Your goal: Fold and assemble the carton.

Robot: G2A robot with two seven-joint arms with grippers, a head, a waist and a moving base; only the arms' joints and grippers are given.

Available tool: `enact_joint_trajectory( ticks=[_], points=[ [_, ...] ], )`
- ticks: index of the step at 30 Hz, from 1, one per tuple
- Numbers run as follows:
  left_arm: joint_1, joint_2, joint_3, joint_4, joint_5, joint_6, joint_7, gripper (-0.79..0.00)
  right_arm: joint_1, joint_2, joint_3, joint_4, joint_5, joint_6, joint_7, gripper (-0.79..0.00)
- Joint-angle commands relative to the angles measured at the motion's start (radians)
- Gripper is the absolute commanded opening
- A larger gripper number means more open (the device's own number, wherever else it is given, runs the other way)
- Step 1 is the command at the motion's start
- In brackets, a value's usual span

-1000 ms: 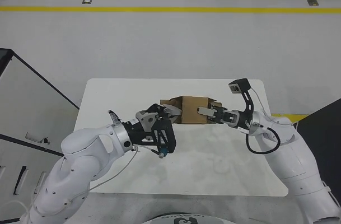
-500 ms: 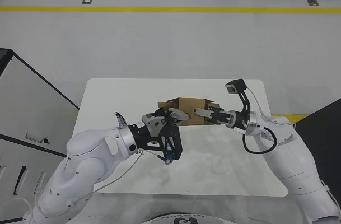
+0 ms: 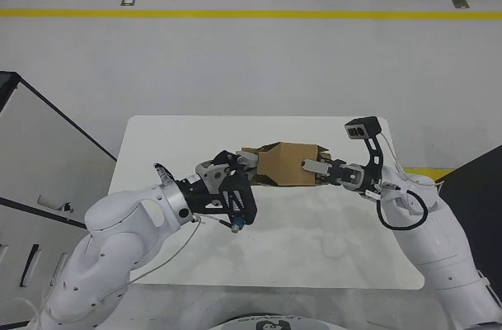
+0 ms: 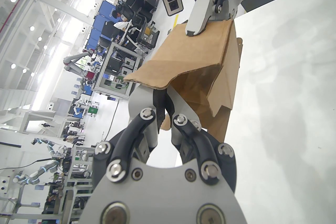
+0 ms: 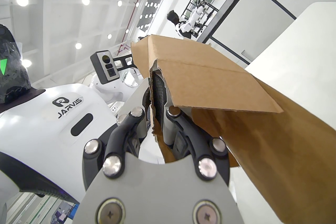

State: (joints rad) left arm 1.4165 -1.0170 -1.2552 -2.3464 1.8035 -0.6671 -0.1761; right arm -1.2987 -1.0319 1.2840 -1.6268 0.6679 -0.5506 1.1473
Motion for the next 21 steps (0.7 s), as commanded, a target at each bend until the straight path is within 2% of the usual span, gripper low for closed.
enact_joint_trajectory(
  ticks=[1, 7, 21],
  points=[
    [0.010, 0.001, -0.008, -0.004, 0.002, 0.003, 0.003, -0.785, -0.006, 0.001, 0.006, -0.002, 0.021, -0.012, 0.024, -0.785],
    [0.023, 0.002, -0.008, -0.004, 0.012, 0.012, 0.019, -0.785, -0.020, 0.003, 0.011, -0.013, 0.048, -0.036, 0.085, -0.785],
    [0.023, 0.001, 0.000, -0.004, 0.036, 0.026, 0.035, -0.785, -0.049, 0.018, 0.023, -0.076, -0.019, 0.006, 0.128, -0.785]
  ],
)
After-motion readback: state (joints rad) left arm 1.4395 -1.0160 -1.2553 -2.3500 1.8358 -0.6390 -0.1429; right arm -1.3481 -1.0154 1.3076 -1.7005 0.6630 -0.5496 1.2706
